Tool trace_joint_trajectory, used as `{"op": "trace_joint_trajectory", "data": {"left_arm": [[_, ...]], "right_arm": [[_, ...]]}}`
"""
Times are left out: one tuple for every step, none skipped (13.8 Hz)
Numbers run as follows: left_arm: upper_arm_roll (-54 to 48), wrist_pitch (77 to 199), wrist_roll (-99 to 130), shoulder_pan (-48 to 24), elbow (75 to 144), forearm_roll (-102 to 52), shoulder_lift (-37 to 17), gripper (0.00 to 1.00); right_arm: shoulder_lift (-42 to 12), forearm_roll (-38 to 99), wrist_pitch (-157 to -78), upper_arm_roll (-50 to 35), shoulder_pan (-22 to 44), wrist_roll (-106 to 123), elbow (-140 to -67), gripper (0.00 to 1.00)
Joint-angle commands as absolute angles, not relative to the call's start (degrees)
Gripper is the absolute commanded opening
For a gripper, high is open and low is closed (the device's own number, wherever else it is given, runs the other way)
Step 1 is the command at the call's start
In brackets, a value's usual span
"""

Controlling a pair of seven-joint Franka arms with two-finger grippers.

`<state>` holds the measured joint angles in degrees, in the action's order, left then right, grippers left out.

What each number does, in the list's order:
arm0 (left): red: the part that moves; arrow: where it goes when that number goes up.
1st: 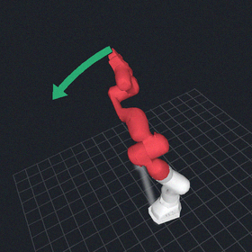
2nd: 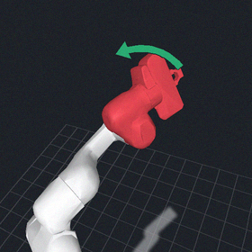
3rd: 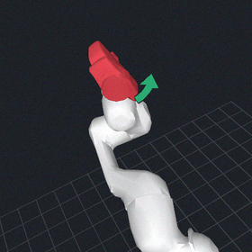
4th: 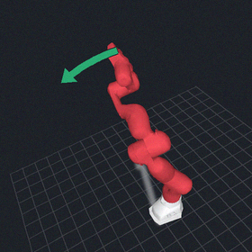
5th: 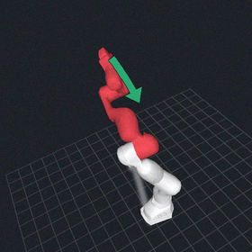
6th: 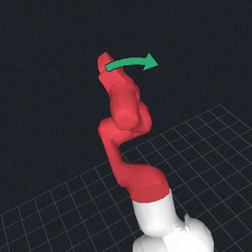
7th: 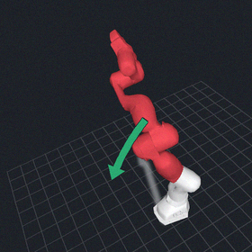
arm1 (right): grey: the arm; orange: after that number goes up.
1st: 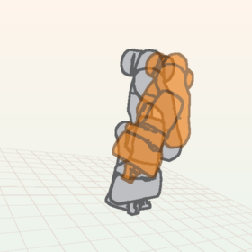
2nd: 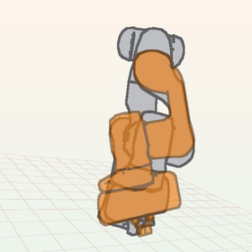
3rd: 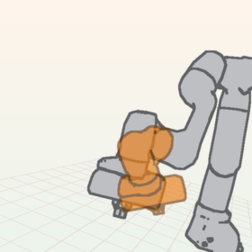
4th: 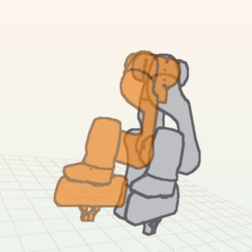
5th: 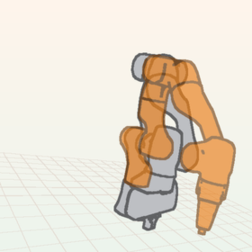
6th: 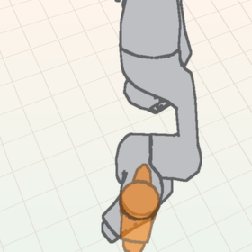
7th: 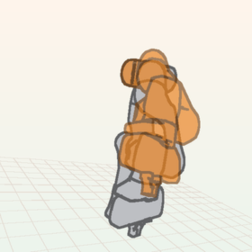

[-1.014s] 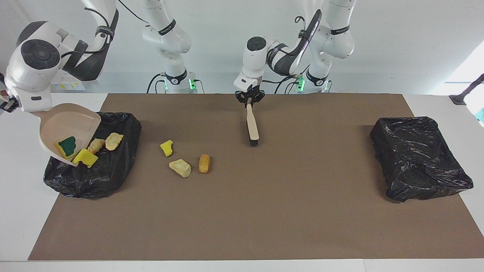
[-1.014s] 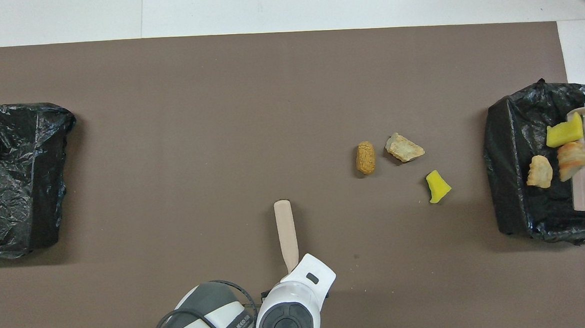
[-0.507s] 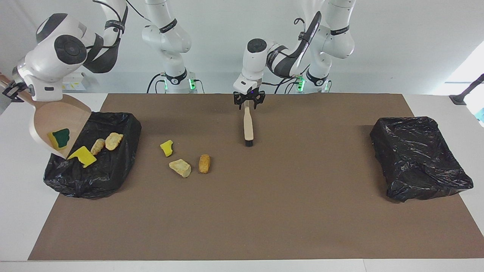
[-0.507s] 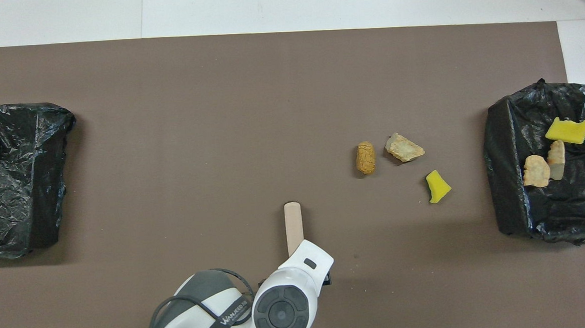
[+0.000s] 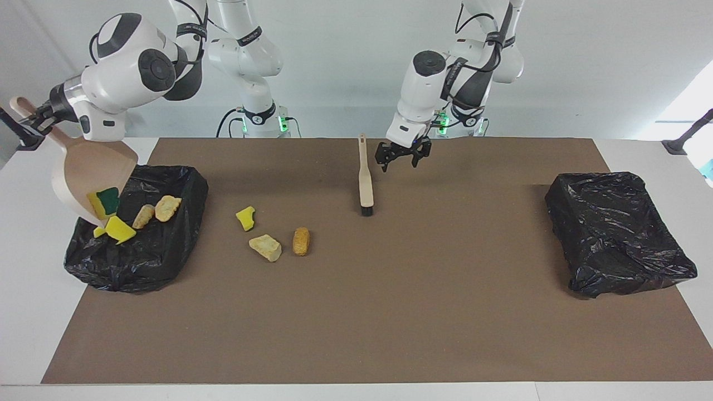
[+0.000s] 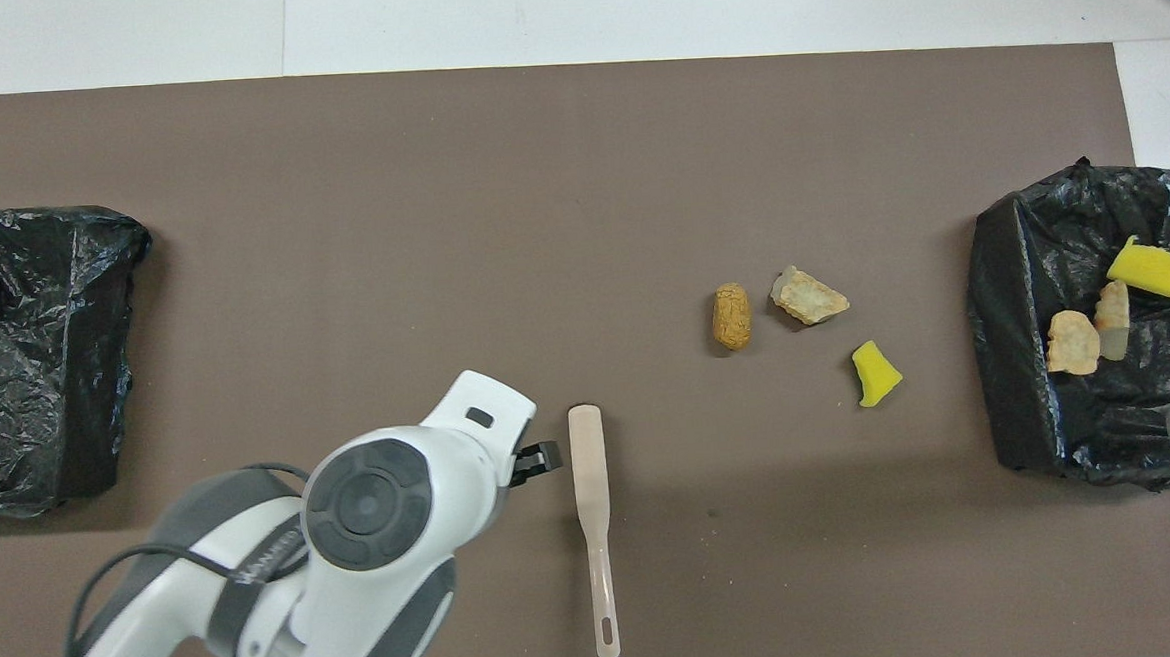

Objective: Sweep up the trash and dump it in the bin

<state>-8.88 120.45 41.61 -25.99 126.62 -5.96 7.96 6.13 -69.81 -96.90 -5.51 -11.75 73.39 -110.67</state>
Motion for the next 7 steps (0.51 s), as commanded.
{"op": "trace_joint_trajectory", "data": {"left_arm": [[-9.5,115.4,32.7,-18.6,127.1,-5.9,11.9,1.0],[-9.5,114.5,29.8,-16.2,127.0,-5.9,12.8,1.0],[-9.5,113.6,27.1,-13.8,126.7,-5.9,13.2,1.0],[-9.5,112.4,24.7,-11.8,126.0,-5.9,13.1,1.0],[-9.5,111.7,22.3,-9.9,125.6,-5.9,13.1,1.0],[-9.5,111.2,19.6,-7.8,125.5,-5.9,13.2,1.0],[-9.4,110.8,17.2,-6.1,125.5,-5.9,13.3,1.0]], "right_arm": [[8.7,-73.2,-97.0,-5.5,-11.4,71.8,-113.8,0.0],[8.7,-73.0,-96.9,-5.6,-11.4,71.7,-113.8,0.0],[8.7,-73.0,-96.7,-5.6,-11.4,71.6,-113.8,0.0],[8.6,-71.8,-96.6,-5.6,-11.4,71.6,-113.3,0.0],[8.7,-69.5,-96.5,-5.6,-11.5,71.8,-112.9,0.0],[8.7,-65.2,-96.6,-5.5,-11.9,72.2,-111.7,0.0],[8.5,-62.2,-96.5,-5.5,-12.1,72.5,-110.5,0.0]]}}
